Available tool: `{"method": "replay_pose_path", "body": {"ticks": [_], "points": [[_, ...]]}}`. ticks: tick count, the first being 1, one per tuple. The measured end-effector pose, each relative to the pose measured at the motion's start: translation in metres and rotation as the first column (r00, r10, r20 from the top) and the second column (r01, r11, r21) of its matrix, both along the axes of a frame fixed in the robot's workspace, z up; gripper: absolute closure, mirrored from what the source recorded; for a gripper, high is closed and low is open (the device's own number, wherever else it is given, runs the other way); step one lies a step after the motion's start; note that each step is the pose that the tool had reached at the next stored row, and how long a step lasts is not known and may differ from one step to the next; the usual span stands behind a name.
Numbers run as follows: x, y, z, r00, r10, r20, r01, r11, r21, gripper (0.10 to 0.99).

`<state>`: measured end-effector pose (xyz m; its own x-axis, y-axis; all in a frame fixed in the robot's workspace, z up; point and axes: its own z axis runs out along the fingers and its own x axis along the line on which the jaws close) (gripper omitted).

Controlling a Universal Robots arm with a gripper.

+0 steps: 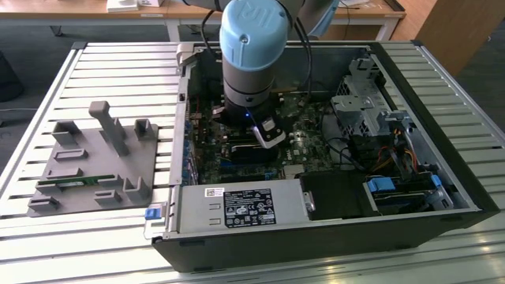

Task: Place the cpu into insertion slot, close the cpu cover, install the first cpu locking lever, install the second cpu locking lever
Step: 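Install the second cpu locking lever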

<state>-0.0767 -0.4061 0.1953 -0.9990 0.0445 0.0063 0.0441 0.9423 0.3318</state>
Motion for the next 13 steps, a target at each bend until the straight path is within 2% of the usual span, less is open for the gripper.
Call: {"method": "replay_pose_path", "body": {"ticks": [8, 10, 13], "points": [[0.0, 0.0003, 0.0189, 1.0, -0.001, -0.0001, 0.001, 1.0, 0.0, 0.98], [0.0, 0.0007, 0.0261, 1.0, -0.003, 0.0, 0.003, 1.0, 0.0, 0.98], [0.0001, 0.0008, 0.0282, 1.0, -0.004, 0.0, 0.004, 1.0, 0.0, 0.98]]}}
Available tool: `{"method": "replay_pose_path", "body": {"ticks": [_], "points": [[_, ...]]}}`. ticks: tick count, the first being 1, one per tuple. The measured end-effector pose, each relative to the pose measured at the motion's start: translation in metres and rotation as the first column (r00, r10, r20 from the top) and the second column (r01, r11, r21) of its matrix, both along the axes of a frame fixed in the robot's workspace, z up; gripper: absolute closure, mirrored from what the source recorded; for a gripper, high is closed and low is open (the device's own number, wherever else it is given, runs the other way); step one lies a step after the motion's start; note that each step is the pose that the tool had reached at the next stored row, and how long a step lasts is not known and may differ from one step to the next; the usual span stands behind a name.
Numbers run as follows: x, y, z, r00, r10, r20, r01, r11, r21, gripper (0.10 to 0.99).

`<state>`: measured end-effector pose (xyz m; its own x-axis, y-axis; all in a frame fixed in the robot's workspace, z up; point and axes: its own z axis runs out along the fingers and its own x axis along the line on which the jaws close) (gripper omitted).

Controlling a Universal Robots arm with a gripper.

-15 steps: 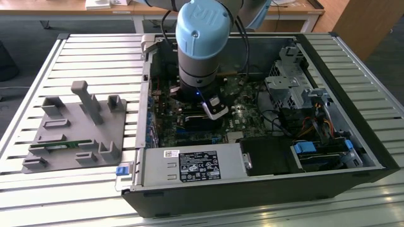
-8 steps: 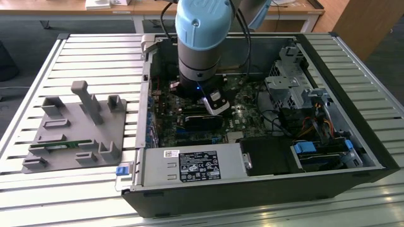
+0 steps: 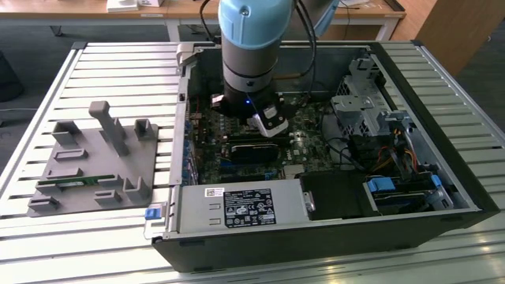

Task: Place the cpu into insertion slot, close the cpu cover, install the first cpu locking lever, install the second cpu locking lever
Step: 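Install the second cpu locking lever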

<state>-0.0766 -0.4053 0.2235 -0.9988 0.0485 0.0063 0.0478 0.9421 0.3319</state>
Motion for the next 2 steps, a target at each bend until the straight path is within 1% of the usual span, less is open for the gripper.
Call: {"method": "replay_pose_path", "body": {"ticks": [2], "points": [[0.0, 0.0, 0.0, 1.0, 0.0, 0.0, 0.0, 1.0, 0.0, 0.98]]}}
